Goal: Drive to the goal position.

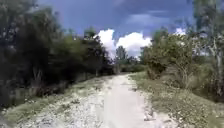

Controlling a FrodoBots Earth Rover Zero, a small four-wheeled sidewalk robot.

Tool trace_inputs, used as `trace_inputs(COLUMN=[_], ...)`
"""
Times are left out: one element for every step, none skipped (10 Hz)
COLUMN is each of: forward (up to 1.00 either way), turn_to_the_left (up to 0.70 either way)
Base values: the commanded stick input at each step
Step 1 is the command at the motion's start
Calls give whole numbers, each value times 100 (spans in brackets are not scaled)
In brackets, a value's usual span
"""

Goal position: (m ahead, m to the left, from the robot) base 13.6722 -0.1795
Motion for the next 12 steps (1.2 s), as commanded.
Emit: trace_inputs(forward=[50,50,50,50,50,50,50,50,50,50,50,50], turn_to_the_left=[0,0,0,0,0,0,0,0,0,0,0,0])
